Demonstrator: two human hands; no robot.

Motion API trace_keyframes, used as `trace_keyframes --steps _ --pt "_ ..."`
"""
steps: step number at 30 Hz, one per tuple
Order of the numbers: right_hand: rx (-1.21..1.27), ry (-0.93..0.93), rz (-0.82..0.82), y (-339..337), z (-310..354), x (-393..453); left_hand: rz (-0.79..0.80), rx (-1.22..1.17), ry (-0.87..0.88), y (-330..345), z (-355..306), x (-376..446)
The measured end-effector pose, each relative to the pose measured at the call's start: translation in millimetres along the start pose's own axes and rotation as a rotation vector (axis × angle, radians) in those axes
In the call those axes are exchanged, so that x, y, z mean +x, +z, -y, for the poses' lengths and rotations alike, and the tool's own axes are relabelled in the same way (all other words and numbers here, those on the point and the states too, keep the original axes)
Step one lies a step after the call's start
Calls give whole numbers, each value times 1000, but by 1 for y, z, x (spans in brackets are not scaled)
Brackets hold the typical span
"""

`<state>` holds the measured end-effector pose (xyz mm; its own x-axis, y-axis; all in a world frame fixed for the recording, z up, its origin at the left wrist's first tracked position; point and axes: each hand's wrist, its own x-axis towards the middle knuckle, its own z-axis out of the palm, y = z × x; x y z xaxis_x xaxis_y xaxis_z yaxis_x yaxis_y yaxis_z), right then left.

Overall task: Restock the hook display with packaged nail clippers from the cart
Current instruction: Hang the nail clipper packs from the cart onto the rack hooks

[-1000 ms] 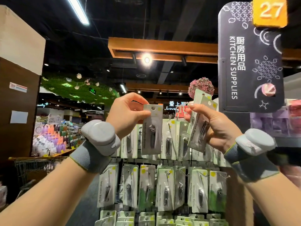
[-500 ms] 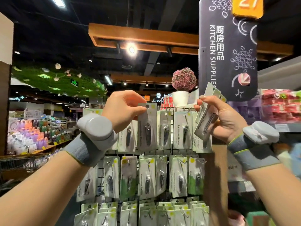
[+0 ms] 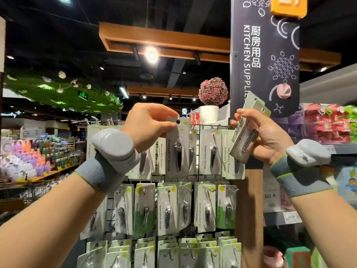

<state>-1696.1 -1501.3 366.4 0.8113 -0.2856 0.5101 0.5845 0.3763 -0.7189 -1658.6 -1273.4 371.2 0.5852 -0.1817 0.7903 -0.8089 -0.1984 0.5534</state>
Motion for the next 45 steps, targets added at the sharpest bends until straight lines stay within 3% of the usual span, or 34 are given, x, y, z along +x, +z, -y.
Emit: trace_keyframes --steps 8,22,30,38,45 --pt "-86 16 -39 -8 0 5 62 229 158 41 -20 18" --pt "-88 2 -85 -32 16 -4 153 276 140 45 -16 19" --pt "-204 -3 38 -17 7 -7 225 335 23 1 -9 16" --pt "-292 -52 172 27 -18 -15 163 315 -38 -31 6 -4" --pt "-299 -86 172 39 -25 -12 81 227 34 -30 10 -7"
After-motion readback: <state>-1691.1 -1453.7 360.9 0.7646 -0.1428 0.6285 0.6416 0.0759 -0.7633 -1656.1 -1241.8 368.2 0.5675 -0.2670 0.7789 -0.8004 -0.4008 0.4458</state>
